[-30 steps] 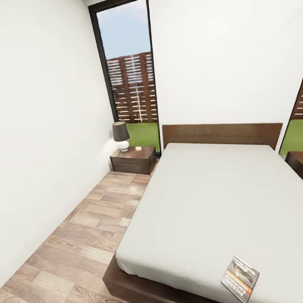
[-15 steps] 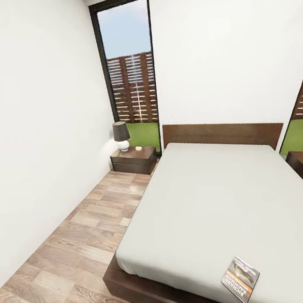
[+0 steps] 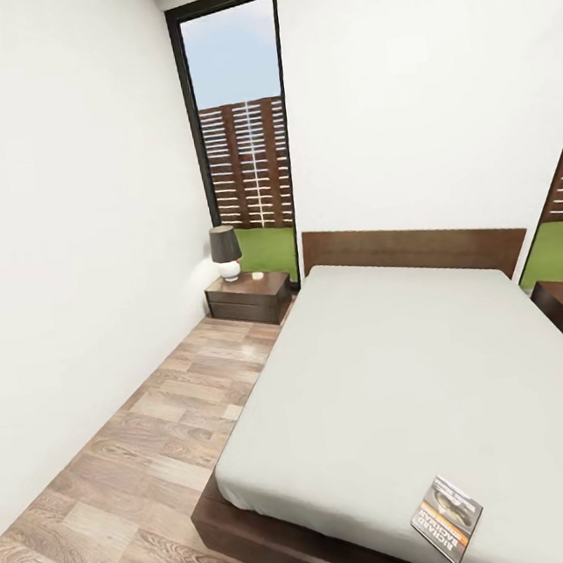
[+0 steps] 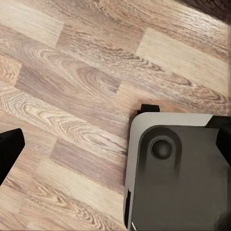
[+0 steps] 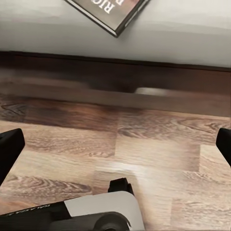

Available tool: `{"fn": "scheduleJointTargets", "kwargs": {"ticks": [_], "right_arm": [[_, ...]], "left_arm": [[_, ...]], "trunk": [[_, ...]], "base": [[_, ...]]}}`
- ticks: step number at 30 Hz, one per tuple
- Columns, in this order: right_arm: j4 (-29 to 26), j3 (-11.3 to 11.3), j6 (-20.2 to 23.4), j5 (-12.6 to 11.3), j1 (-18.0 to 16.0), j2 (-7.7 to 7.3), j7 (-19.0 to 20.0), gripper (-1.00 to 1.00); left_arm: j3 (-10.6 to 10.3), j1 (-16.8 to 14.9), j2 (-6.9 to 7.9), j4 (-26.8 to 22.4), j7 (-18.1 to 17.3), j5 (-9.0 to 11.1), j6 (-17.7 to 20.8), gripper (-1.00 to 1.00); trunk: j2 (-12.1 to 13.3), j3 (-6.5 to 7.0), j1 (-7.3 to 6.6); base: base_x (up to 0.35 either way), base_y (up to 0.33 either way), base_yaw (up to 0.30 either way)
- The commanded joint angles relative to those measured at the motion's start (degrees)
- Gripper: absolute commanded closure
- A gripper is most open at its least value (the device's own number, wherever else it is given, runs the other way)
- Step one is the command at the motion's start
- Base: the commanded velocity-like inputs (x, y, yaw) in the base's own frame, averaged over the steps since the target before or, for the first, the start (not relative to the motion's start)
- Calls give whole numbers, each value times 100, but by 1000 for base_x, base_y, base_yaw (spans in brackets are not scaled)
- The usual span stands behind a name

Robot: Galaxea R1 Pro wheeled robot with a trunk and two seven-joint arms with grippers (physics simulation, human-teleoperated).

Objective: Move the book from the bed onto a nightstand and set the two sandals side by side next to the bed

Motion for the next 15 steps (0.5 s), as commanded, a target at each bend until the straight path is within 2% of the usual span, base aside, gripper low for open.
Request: {"fn": "scheduleJointTargets", "kwargs": {"ticks": [1,2,3,7,8,11,15], "right_arm": [[4,-60,-23,59,-7,-2,207,-100],[5,-75,-24,57,-7,-9,400,-100],[5,-75,-24,57,-7,-9,400,-100],[32,-122,-24,51,-7,-47,1262,-100],[32,-122,-24,51,-7,-47,1262,-100],[47,-137,-21,47,-7,-61,1720,-100],[57,-138,-16,51,-7,-46,2003,-100]], "left_arm": [[-48,-4,-9,-1,15,36,-16,-100],[-48,-4,-16,0,13,34,-18,-100],[-48,-4,-16,0,13,34,-18,-100],[-42,-4,-35,-3,9,49,-26,-100],[-42,-4,-35,-3,9,49,-26,-100],[-40,-4,-45,-5,7,54,-30,-100],[-39,-4,-52,-11,6,57,-33,-100]], "trunk": [[-12,-13,3],[-12,-13,3],[-12,-13,3],[-12,-13,3],[-12,-13,3],[-12,-13,3],[-12,-13,3]], "base": [[0,0,0],[0,0,0],[0,0,0],[0,0,0],[0,0,0],[0,0,0],[0,0,0]]}}
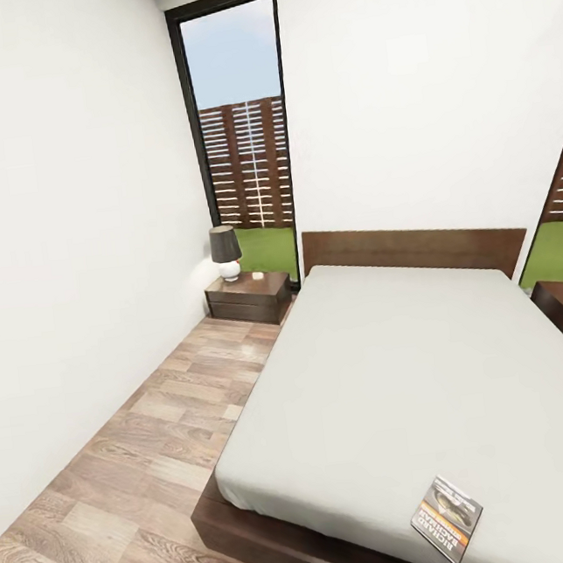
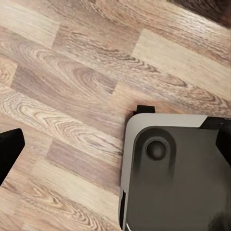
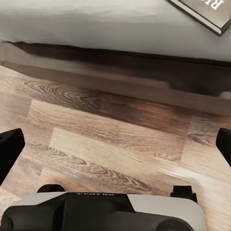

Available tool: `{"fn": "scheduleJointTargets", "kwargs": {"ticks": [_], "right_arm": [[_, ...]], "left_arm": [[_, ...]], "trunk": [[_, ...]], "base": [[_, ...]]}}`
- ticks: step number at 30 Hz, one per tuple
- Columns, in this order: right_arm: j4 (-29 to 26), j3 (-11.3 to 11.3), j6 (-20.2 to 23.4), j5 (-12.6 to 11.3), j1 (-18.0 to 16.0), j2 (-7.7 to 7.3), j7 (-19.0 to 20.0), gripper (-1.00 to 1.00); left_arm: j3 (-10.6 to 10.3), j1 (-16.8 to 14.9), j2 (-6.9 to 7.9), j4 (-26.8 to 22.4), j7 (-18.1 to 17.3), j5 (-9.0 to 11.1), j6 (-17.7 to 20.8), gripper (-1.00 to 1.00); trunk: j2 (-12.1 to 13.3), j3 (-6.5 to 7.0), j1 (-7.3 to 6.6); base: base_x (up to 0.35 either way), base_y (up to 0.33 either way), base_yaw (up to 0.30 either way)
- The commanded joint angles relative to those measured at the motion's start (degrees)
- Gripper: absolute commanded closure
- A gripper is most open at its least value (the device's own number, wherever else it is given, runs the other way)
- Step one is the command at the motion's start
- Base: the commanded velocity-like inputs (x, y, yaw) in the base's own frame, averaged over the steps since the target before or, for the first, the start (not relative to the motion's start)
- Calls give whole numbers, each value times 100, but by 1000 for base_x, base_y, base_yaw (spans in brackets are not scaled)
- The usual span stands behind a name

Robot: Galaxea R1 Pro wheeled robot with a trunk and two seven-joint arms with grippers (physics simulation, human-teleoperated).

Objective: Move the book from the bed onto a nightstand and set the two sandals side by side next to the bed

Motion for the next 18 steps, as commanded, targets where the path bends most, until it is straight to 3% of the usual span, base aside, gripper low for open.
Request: {"fn": "scheduleJointTargets", "kwargs": {"ticks": [1,7,13,18], "right_arm": [[5,-45,-32,61,-7,2,29,-100],[19,-37,-31,73,-7,39,-59,-100],[25,-34,-25,77,-7,51,-856,-100],[25,-36,-23,83,-7,44,-1305,-100]], "left_arm": [[-49,-4,1,0,17,39,-15,-100],[-43,-7,-2,-6,23,44,-16,-100],[-36,-10,4,-3,31,47,-6,-100],[-38,-11,4,-2,45,32,-2,-100]], "trunk": [[-12,-13,3],[-12,-13,3],[-12,-13,3],[-12,-13,3]], "base": [[0,0,0],[0,0,0],[0,0,0],[0,0,0]]}}
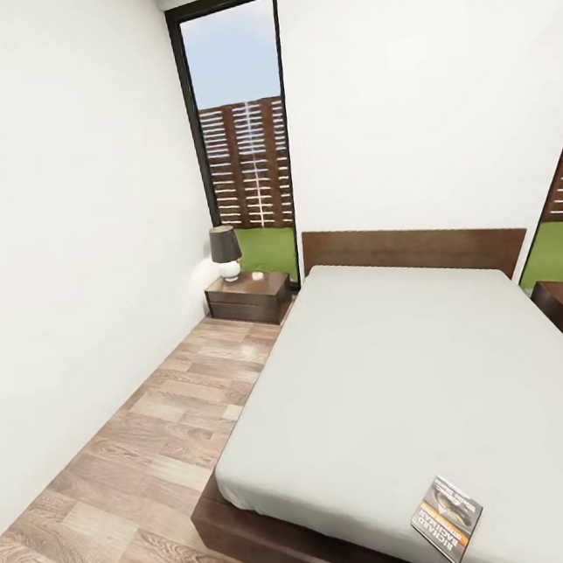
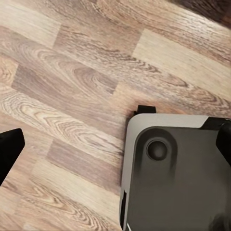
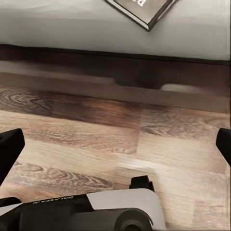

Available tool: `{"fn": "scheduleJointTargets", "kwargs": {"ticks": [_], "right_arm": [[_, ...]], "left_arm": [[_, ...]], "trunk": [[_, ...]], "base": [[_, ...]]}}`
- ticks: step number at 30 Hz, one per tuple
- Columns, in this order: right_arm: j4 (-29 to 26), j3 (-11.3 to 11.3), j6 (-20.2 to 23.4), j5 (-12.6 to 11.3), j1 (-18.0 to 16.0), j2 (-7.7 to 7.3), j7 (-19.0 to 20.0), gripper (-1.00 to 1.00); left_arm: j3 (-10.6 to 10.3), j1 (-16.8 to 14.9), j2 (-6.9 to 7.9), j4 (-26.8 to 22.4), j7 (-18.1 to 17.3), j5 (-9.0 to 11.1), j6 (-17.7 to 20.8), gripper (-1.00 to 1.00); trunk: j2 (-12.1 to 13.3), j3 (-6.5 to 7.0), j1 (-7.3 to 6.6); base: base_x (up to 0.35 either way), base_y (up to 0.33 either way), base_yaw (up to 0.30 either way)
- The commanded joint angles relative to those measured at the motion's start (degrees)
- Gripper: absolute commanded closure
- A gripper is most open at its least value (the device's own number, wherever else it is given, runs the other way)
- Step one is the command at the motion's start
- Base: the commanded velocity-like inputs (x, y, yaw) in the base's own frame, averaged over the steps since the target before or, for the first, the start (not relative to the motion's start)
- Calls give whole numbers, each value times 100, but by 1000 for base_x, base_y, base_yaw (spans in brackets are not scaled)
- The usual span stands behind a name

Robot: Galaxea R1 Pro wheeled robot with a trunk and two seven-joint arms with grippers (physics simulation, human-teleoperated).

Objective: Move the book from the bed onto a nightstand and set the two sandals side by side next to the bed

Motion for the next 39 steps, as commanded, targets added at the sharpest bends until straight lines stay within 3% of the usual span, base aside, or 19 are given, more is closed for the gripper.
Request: {"fn": "scheduleJointTargets", "kwargs": {"ticks": [1,13,19,24,25,32,39], "right_arm": [[5,-48,-25,61,-7,2,29,-100],[-3,-16,-24,100,2,-47,-388,-100],[2,-5,-33,83,8,-71,-270,-100],[6,-24,-45,56,18,-114,502,-100],[6,-24,-45,56,18,-114,502,-100],[29,-54,-49,36,33,-319,2081,-100],[89,-61,-50,32,46,-416,2759,-100]], "left_arm": [[-49,-4,1,-1,20,37,-15,-100],[-51,-5,3,8,41,21,-15,-100],[-51,-4,3,5,43,18,-18,-100],[-55,-5,7,-2,39,15,-23,-100],[-55,-5,7,-2,39,15,-23,-100],[-53,-6,11,-4,23,33,-26,-100],[-57,-6,12,-10,19,37,-32,-100]], "trunk": [[-12,-13,3],[-12,-13,3],[-12,-13,3],[-12,-13,3],[-12,-13,3],[-12,-13,3],[-12,-13,3]], "base": [[0,0,0],[0,0,0],[0,0,0],[0,0,0],[0,0,0],[0,0,0],[0,0,0]]}}
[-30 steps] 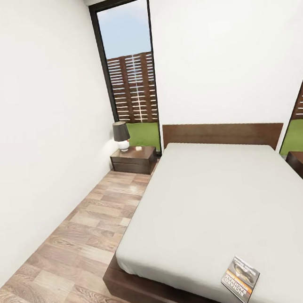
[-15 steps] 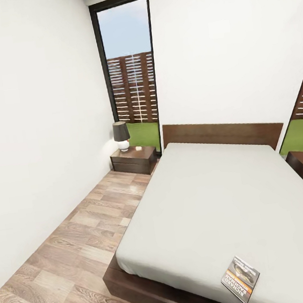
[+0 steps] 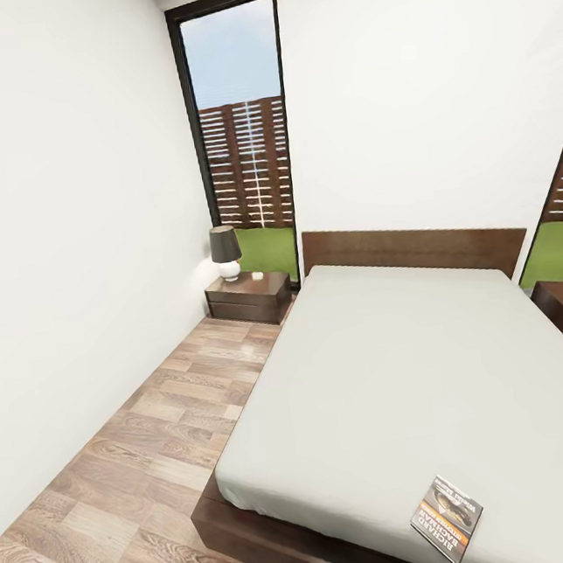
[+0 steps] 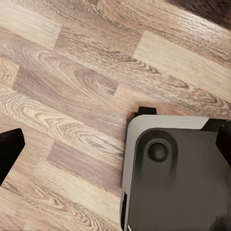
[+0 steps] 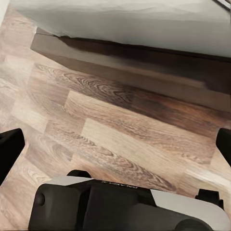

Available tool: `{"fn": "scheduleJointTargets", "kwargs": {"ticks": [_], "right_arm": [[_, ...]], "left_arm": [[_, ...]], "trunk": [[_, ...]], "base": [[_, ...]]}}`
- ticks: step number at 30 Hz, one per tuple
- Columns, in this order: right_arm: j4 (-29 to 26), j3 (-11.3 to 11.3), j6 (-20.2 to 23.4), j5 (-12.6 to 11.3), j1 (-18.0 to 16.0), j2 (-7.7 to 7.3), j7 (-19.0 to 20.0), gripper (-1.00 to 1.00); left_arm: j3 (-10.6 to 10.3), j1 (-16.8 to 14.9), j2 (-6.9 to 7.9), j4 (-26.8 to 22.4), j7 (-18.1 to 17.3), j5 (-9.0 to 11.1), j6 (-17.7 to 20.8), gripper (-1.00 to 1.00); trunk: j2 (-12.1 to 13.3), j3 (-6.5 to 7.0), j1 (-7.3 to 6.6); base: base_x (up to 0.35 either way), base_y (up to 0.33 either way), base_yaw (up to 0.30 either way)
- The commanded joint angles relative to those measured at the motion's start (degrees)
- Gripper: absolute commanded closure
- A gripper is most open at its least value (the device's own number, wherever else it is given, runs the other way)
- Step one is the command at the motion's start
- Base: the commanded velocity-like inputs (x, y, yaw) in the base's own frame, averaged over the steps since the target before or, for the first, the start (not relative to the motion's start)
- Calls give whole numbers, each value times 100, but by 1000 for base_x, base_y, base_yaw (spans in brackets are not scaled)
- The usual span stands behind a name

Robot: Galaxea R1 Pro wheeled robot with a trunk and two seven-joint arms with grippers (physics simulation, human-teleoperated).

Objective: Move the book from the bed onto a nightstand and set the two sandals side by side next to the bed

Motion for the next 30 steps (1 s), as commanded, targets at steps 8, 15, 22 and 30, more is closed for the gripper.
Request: {"fn": "scheduleJointTargets", "kwargs": {"ticks": [8,15,22,30], "right_arm": [[68,-162,-39,57,15,-193,1055,-100],[112,-425,-49,66,19,-249,1339,-100],[121,-482,-54,68,19,-256,1425,-100],[123,-498,-50,73,20,-254,1450,-100]], "left_arm": [[-43,-4,2,-2,24,40,-13,-100],[-43,-4,5,0,26,43,-13,-100],[-43,-4,5,1,31,46,-12,-100],[-43,-4,2,1,41,48,-12,-100]], "trunk": [[-12,-13,3],[-12,-13,3],[-173,-85,91],[-494,-228,267]], "base": [[0,0,0],[0,0,0],[0,0,0],[0,0,0]]}}
